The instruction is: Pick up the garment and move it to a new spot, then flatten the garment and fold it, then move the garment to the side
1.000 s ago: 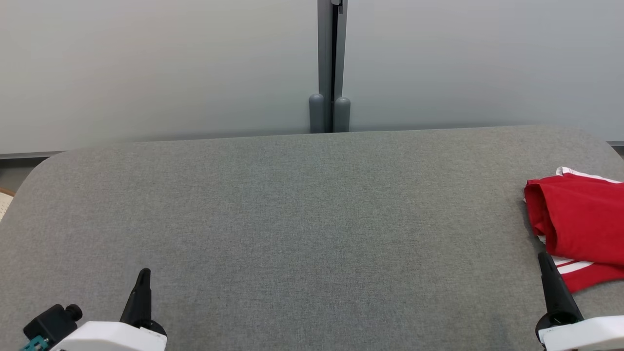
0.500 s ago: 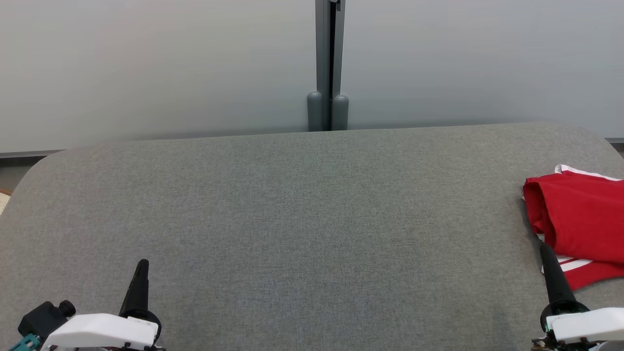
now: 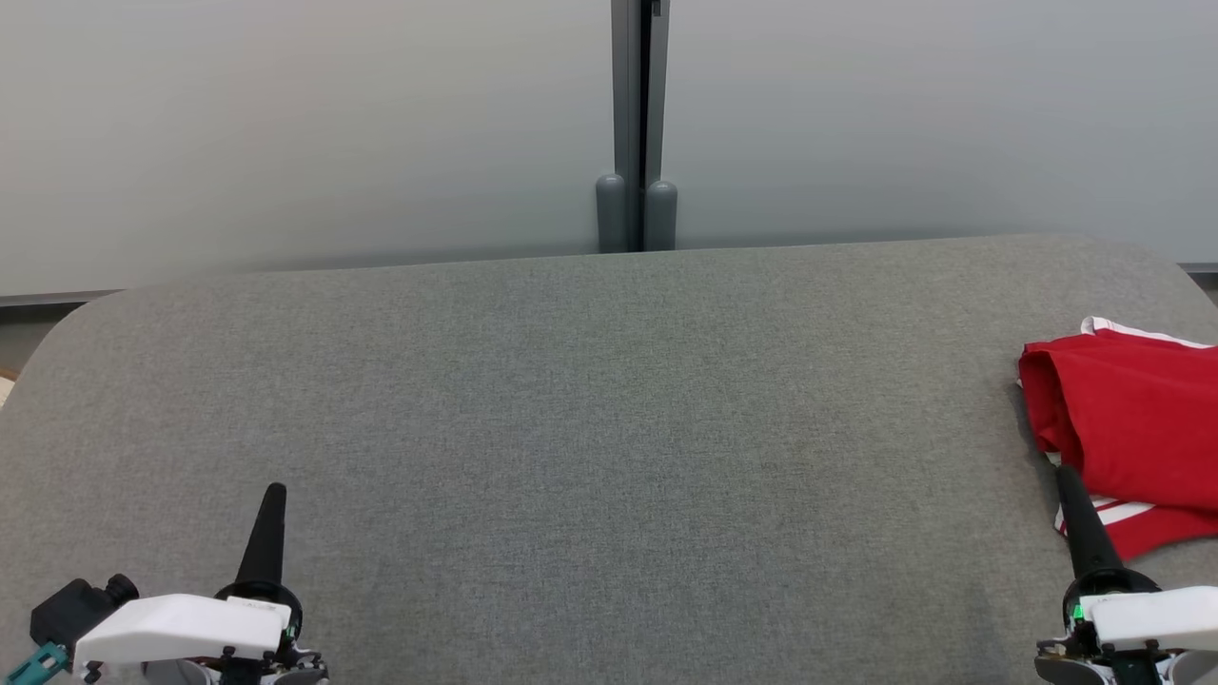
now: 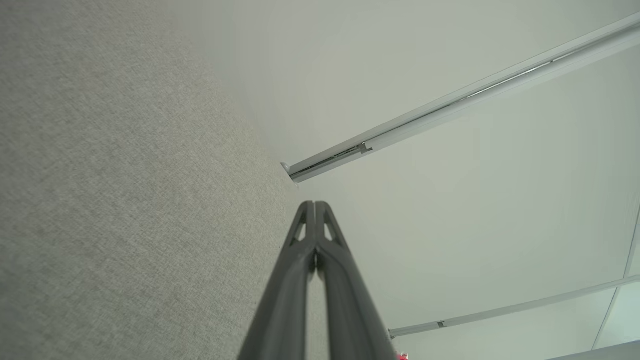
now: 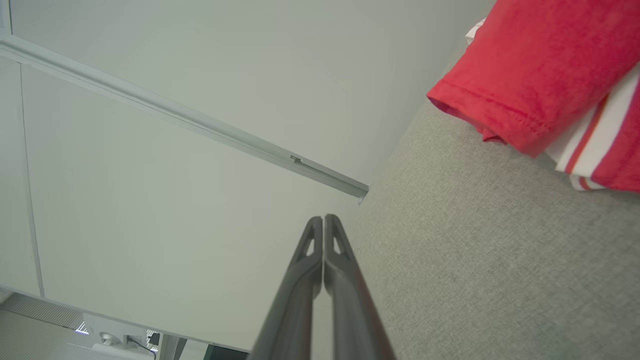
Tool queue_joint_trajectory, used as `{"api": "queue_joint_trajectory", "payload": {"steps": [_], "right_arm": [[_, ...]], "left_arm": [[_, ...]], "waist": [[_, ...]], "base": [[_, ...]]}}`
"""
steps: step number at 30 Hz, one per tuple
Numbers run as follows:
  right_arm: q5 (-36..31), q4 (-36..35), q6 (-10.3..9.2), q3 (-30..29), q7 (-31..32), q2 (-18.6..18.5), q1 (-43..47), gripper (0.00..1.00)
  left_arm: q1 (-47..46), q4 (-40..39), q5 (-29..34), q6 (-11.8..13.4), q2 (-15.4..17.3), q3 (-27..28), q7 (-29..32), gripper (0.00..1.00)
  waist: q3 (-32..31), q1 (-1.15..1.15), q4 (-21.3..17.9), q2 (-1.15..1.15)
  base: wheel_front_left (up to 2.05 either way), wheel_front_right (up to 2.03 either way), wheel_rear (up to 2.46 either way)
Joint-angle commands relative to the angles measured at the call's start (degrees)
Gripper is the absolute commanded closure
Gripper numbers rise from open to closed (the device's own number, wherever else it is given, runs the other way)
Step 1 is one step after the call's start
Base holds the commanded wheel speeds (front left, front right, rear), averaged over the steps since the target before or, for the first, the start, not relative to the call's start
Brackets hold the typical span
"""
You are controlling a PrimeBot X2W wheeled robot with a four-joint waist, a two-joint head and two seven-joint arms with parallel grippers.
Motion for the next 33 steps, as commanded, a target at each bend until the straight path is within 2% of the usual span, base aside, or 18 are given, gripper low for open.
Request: {"api": "queue_joint_trajectory", "payload": {"steps": [1,33], "right_arm": [[1.48,-0.13,0.02,-0.11,0.25,-0.15,-1.34,1.0],[16.31,4.01,0.01,-1.06,1.0,0.53,-5.21,1.0]], "left_arm": [[-1.61,-0.22,-1.3,-0.6,0.25,0.74,0.31,1.0],[-4.36,1.12,-13.64,-3.51,-2.51,4.88,3.92,1.0]], "waist": [[0.03,0.0,-0.02,0.0],[0.83,0.0,-0.61,0.0]], "base": [[0.0,0.0,0.0],[0.0,0.0,0.0]]}}
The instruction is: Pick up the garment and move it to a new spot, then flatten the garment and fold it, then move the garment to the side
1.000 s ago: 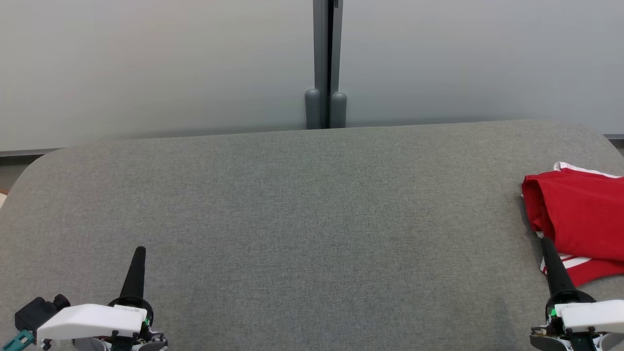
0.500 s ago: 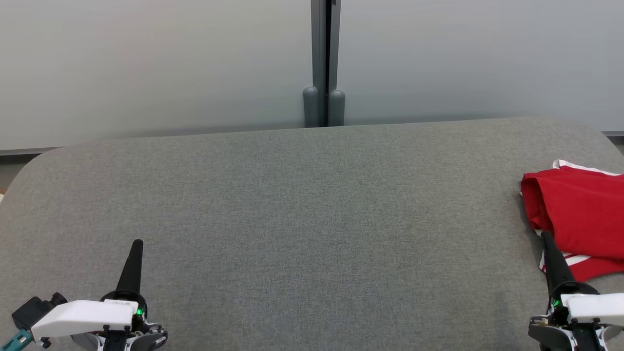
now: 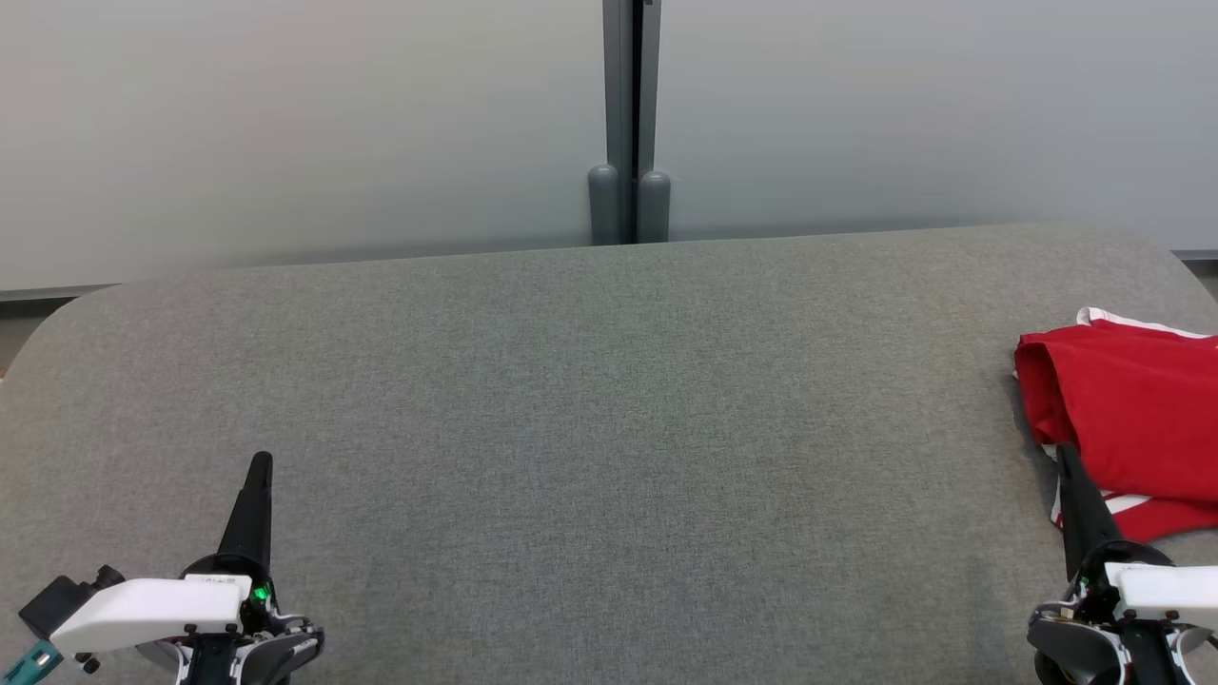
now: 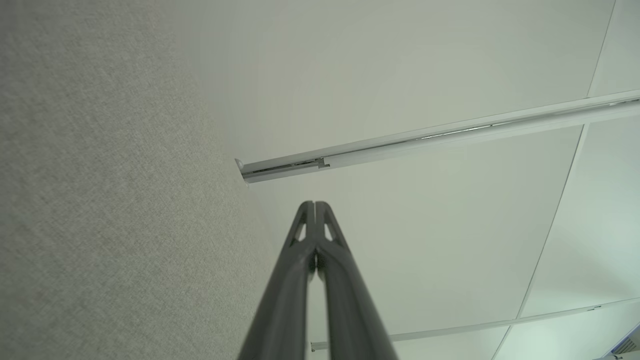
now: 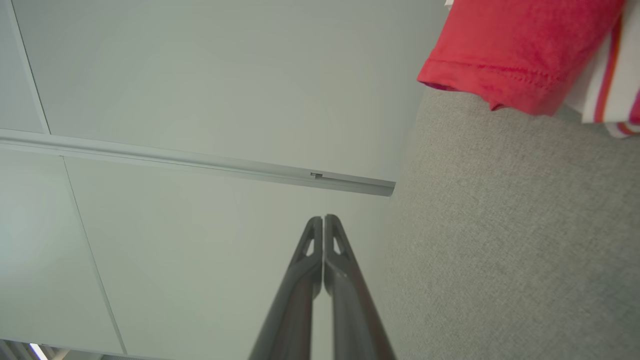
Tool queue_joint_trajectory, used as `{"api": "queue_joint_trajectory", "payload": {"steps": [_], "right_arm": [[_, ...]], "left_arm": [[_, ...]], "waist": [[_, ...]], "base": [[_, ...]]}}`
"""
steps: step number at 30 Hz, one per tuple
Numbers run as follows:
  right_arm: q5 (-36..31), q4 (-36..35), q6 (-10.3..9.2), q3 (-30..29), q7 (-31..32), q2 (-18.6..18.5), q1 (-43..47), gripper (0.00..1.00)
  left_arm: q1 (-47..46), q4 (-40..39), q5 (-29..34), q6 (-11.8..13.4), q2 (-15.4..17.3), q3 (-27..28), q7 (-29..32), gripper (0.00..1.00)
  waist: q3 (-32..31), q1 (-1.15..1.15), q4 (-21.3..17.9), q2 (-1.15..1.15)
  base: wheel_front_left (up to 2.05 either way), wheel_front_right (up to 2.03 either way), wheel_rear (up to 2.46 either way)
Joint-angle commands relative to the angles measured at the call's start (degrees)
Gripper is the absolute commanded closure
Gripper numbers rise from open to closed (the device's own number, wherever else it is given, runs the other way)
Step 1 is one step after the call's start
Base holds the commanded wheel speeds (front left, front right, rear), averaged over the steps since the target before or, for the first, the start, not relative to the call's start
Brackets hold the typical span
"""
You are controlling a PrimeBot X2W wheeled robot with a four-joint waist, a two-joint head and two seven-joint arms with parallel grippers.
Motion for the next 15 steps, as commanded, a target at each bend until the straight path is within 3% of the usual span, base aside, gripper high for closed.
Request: {"api": "queue_joint_trajectory", "payload": {"steps": [1,15], "right_arm": [[1.44,0.15,0.01,-0.3,0.37,-0.17,-1.15,1.0],[6.74,1.66,0.0,-0.58,0.55,0.11,-2.49,1.0]], "left_arm": [[-1.46,-0.03,-1.08,-0.47,-0.07,0.61,0.35,1.0],[-2.39,0.5,-5.62,-1.58,-0.98,2.11,1.65,1.0]], "waist": [[0.04,0.0,-0.03,0.0],[0.39,0.0,-0.29,0.0]], "base": [[0.0,0.0,0.0],[0.0,0.0,0.0]]}}
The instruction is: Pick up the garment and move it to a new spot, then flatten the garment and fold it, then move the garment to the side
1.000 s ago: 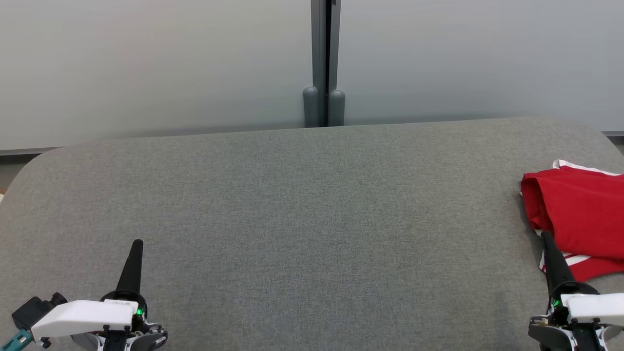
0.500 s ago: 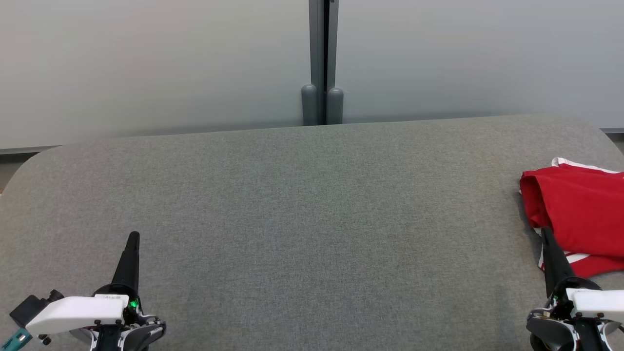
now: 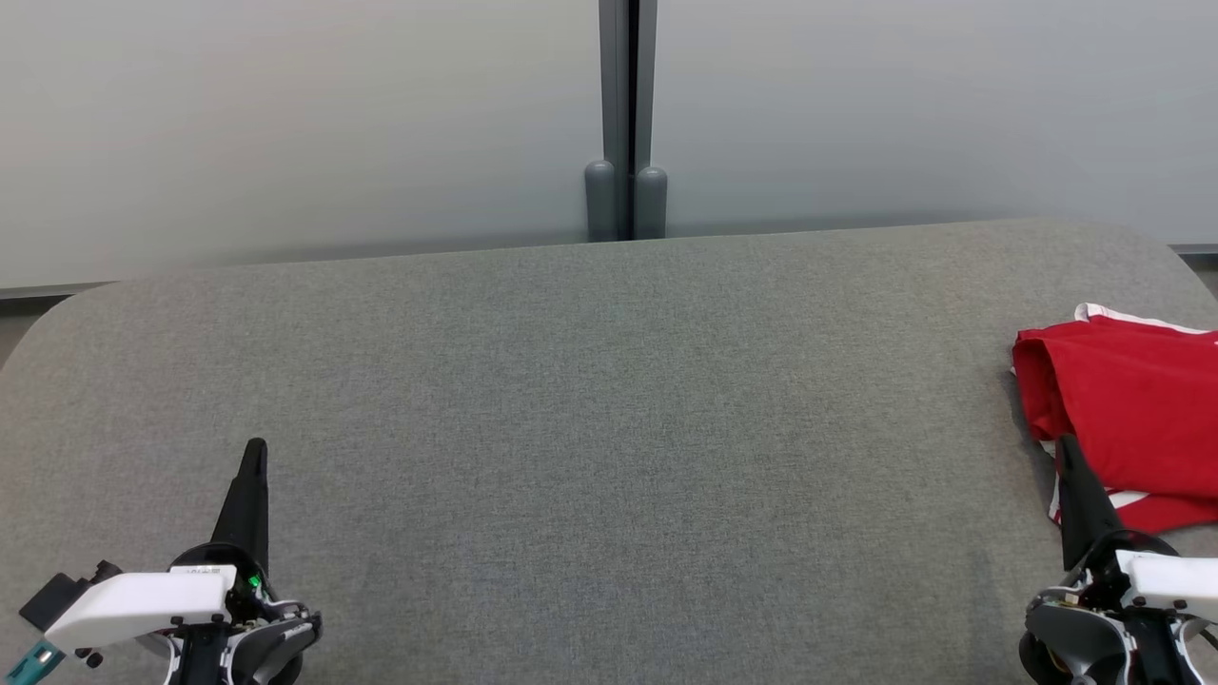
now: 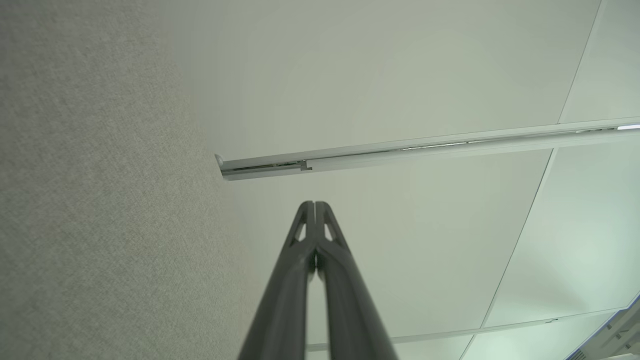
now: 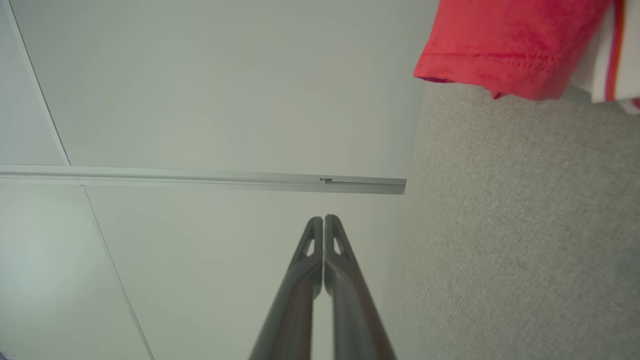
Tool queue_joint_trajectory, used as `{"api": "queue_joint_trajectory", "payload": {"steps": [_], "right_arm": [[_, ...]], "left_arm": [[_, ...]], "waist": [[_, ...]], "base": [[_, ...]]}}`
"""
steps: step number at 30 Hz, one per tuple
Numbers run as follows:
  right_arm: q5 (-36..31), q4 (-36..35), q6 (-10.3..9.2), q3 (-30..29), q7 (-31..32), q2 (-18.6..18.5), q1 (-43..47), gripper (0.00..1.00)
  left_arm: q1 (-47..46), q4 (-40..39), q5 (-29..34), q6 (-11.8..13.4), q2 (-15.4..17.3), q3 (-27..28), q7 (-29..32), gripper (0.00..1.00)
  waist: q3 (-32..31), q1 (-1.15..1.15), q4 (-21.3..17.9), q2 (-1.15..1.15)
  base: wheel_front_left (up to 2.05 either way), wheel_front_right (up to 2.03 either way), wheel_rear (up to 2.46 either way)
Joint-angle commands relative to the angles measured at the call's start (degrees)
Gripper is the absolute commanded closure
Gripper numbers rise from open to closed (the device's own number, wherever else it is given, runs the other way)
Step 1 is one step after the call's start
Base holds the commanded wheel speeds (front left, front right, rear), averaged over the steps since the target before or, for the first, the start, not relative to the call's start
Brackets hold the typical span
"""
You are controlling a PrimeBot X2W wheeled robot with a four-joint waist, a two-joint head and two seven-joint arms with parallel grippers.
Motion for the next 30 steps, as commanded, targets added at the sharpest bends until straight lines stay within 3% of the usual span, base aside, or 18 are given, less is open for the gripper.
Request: {"api": "queue_joint_trajectory", "payload": {"steps": [1,30], "right_arm": [[0.95,0.19,0.0,-0.12,0.15,-0.13,-0.82,1.0],[1.97,0.6,0.0,-0.33,0.44,0.07,-1.19,1.0]], "left_arm": [[-1.27,0.11,-0.97,-0.5,0.14,0.47,0.28,1.0],[-1.27,0.23,-1.88,-0.7,-0.22,0.93,0.65,1.0]], "waist": [[0.02,0.0,-0.02,0.0],[0.13,0.0,-0.1,0.0]], "base": [[0.0,0.0,0.0],[0.0,0.0,0.0]]}}
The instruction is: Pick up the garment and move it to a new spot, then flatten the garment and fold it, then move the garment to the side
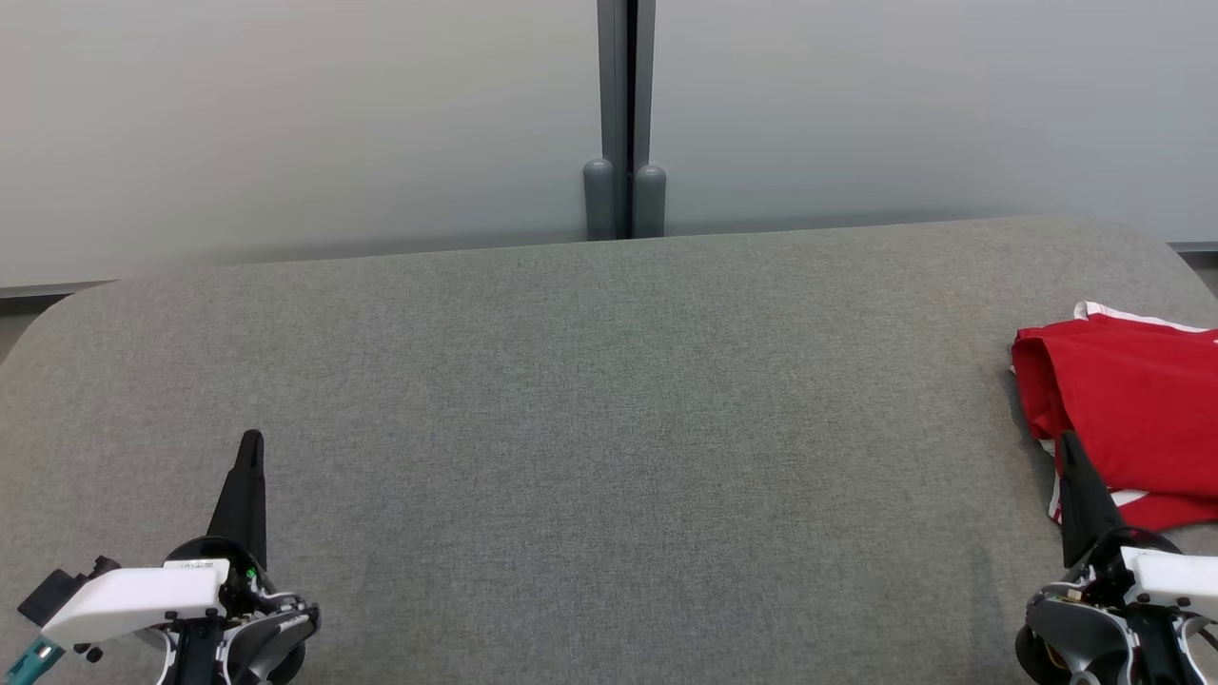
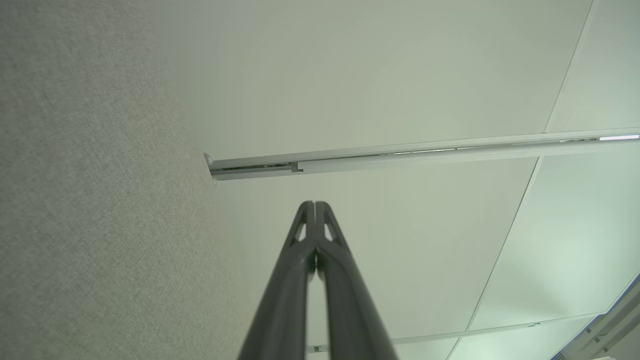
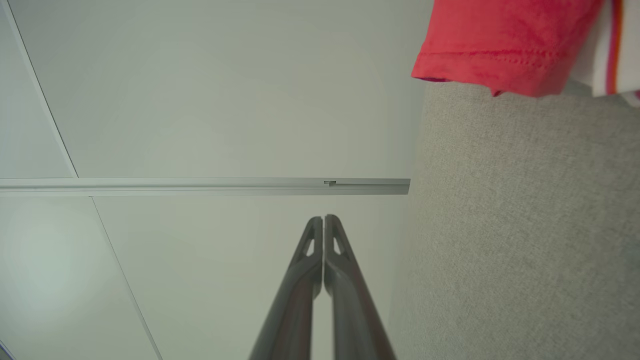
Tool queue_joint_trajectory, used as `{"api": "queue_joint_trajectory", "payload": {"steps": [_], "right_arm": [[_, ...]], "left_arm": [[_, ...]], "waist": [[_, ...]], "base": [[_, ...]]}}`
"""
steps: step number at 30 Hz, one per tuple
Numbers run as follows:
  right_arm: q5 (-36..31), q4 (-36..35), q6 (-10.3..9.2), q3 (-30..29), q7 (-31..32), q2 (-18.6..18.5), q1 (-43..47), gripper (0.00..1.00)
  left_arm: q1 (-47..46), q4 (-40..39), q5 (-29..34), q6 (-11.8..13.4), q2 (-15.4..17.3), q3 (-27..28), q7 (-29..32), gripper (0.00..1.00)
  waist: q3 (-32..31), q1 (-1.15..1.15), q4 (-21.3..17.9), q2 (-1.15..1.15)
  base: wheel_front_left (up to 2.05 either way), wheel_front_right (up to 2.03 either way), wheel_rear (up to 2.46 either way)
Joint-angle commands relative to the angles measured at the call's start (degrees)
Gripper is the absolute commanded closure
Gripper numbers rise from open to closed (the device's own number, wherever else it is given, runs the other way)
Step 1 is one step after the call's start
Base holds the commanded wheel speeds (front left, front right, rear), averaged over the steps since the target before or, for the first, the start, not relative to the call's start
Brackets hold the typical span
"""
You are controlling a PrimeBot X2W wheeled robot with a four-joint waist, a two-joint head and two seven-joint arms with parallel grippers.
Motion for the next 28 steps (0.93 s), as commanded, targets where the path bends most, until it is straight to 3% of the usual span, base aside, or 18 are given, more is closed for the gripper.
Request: {"api": "queue_joint_trajectory", "payload": {"steps": [1,28], "right_arm": [[-0.09,0.1,0.0,-0.01,0.35,-0.09,-0.65,1.0],[-0.24,0.11,0.0,-0.13,0.46,-0.01,-0.66,1.0]], "left_arm": [[-0.57,0.08,-0.1,-0.22,0.11,0.25,0.06,1.0],[-0.57,0.07,0.0,-0.22,0.06,0.33,0.12,1.0]], "waist": [[0.0,0.0,0.0,0.0],[0.0,0.0,0.0,0.0]], "base": [[0.0,0.0,0.0],[0.0,0.0,0.0]]}}
